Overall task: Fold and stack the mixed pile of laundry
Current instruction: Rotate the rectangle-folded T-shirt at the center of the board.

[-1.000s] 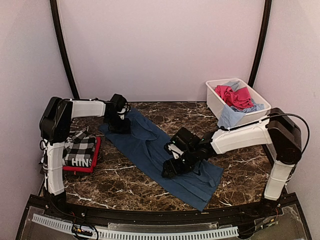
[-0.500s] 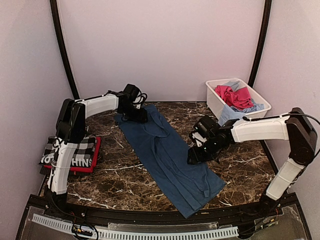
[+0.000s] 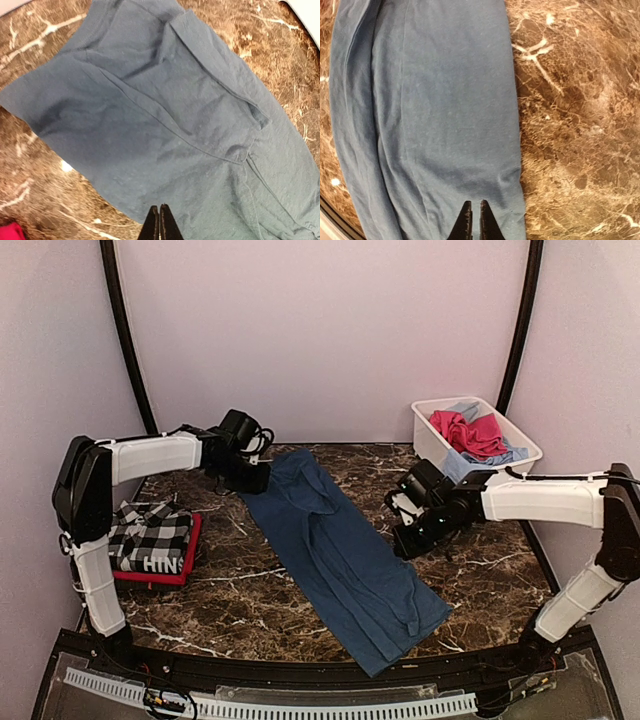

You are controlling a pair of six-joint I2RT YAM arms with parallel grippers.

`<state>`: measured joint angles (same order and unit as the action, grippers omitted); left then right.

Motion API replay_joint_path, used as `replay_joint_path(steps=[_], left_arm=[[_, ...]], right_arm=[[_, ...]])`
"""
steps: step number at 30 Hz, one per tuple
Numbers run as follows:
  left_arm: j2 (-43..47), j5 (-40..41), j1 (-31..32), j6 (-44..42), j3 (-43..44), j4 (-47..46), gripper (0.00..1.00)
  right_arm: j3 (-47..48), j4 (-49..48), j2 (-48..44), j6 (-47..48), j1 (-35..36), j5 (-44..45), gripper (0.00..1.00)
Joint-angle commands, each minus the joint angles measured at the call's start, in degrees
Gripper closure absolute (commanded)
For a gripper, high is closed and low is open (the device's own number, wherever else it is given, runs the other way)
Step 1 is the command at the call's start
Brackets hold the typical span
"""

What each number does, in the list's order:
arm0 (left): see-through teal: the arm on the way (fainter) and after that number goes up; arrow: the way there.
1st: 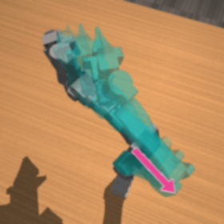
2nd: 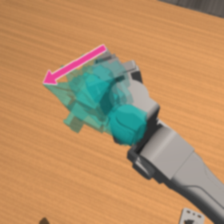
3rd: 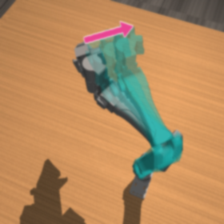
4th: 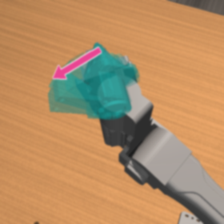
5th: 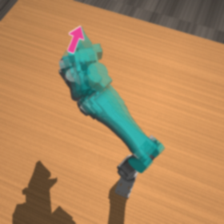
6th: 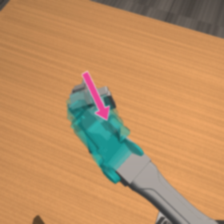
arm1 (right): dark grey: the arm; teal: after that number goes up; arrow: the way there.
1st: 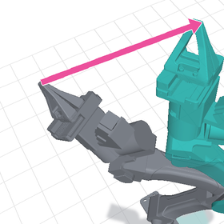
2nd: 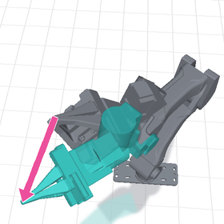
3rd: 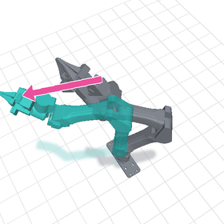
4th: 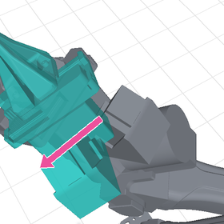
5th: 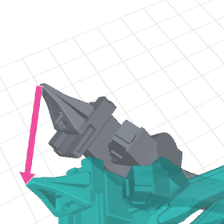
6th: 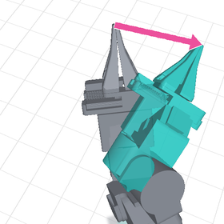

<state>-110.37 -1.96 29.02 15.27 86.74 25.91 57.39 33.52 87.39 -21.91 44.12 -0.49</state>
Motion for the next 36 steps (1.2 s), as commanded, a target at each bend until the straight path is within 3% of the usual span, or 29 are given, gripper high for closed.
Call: replay_joint_path(steps=[1,8,15,21,28,30,33,36], left_arm=[[0.1,1.3,1.2,2.1,-3.9,-0.9,0.99],[-6.7,3.3,1.6,2.8,-1.2,-2.1,1.0],[-15.6,6.6,1.4,1.1,5.5,-0.2,1.0],[-25.8,5.9,0.6,-1.6,19.3,4.4,1.0],[-36.0,4.2,0.4,-5.8,39.1,9.2,0.99],[-37.3,4.2,0.2,-6.3,42.4,10.1,0.97],[-36.4,2.5,-0.9,-5.8,45.8,11.5,0.86],[-31.2,2.1,-1.6,-6.1,46.1,13.0,0.72]], right_arm=[[2.7,3.2,3.5,4.5,0.3,5.7,1.0],[3.1,-2.6,13.3,5.4,0.3,1.5,1.0],[-1.7,-3.4,13.9,2.5,1.9,-1.4,1.0],[-3.2,-5.7,13.7,-1.8,8.7,-8.5,1.0],[3.9,-7.0,21.4,-5.9,15.7,-9.9,1.0],[5.7,-6.4,21.8,-5.9,15.3,-7.8,1.0],[7.0,-5.7,21.3,-5.0,13.1,-6.5,1.0],[8.2,-5.0,17.1,-3.6,12.3,-6.0,0.91]])
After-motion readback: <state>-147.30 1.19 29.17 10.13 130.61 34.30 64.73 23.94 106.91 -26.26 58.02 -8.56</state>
